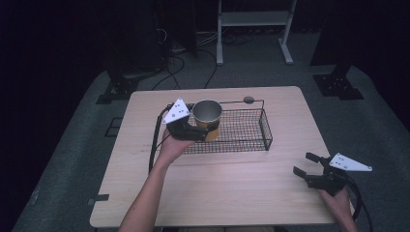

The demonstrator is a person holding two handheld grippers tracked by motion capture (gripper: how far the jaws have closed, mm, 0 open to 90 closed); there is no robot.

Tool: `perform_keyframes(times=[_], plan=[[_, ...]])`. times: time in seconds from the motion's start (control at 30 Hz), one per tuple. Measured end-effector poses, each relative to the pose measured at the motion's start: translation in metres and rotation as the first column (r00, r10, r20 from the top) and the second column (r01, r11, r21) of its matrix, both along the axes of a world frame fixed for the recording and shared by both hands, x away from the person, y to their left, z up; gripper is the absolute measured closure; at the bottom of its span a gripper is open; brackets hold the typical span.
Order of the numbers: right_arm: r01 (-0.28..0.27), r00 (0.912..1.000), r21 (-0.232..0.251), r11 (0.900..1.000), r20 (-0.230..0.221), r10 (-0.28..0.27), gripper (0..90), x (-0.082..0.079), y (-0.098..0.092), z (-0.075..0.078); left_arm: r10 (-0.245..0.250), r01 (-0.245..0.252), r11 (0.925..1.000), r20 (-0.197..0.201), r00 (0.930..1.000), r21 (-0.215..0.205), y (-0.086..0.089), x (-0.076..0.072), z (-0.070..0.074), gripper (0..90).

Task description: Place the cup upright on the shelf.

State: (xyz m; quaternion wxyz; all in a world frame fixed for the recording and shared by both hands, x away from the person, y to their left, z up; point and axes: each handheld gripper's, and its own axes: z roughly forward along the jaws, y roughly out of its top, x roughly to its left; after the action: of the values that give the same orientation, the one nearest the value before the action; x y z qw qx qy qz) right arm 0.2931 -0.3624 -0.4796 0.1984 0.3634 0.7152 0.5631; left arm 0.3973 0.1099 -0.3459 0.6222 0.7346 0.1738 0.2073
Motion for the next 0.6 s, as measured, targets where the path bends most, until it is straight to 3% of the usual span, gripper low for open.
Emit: perform_keyframes(times=[0.47,0.6], plan=[[0.000,1.0000,-0.004,1.000,0.004,0.000,13.5,0.000,0.001,0.000,-0.001,0.001,0.9998,-0.023,0.9997,-0.018,-0.003,0.027,0.005,13.4],[-0.001,1.0000,-0.007,1.000,0.005,0.001,13.5,0.000,0.001,0.000,0.005,-0.005,0.9998,-0.012,0.9999,-0.020,-0.004,0.032,0.006,13.4]])
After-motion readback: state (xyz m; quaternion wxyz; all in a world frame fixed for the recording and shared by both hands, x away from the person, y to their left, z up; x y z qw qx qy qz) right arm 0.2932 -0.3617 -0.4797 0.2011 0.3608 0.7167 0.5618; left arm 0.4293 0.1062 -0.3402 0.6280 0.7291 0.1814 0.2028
